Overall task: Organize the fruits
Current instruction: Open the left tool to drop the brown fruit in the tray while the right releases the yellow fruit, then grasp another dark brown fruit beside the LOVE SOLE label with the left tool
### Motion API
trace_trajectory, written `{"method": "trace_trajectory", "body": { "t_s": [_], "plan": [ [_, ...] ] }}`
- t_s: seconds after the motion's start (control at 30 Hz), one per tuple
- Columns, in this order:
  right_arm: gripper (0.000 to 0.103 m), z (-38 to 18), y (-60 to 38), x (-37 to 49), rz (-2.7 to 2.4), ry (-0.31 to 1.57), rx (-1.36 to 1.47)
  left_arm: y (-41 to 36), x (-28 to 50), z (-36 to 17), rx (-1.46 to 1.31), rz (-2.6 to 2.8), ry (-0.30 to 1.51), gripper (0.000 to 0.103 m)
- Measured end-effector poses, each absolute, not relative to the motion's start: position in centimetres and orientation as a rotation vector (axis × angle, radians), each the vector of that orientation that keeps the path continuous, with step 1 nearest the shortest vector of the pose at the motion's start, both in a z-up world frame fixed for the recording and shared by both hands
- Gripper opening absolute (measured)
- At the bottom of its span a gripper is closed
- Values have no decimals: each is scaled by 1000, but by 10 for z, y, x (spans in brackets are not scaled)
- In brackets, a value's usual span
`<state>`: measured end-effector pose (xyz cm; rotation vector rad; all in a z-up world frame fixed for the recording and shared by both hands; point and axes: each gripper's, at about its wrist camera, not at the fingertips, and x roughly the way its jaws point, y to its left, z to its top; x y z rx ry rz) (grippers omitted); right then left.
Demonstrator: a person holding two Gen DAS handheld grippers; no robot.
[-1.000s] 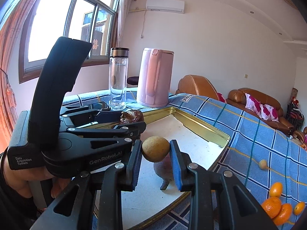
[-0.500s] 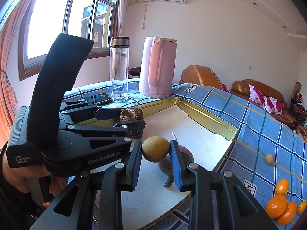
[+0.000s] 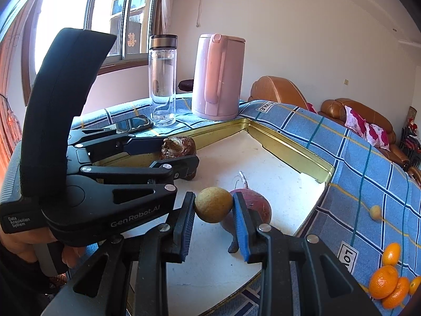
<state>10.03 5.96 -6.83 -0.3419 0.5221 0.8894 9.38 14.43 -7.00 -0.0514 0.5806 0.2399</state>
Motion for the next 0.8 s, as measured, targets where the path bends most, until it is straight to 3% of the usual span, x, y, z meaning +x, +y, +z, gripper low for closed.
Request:
{"method": "trace_trajectory", "body": {
  "t_s": [0.2,0.47,0.53,0.8],
  "plan": [
    [31,-69,60,101,870,528,-349,143,92,-69,-38,254,568,46],
    [55,-64,44,108,842,516,-251,148,85,-66,-67,296,546,75],
    [62,-58,31,104,840,473,-206,144,82,-63,-65,288,535,77],
    [62,-43,-50,89,623,339,-218,98,74,-48,-2,196,470,85]
  ]
}}
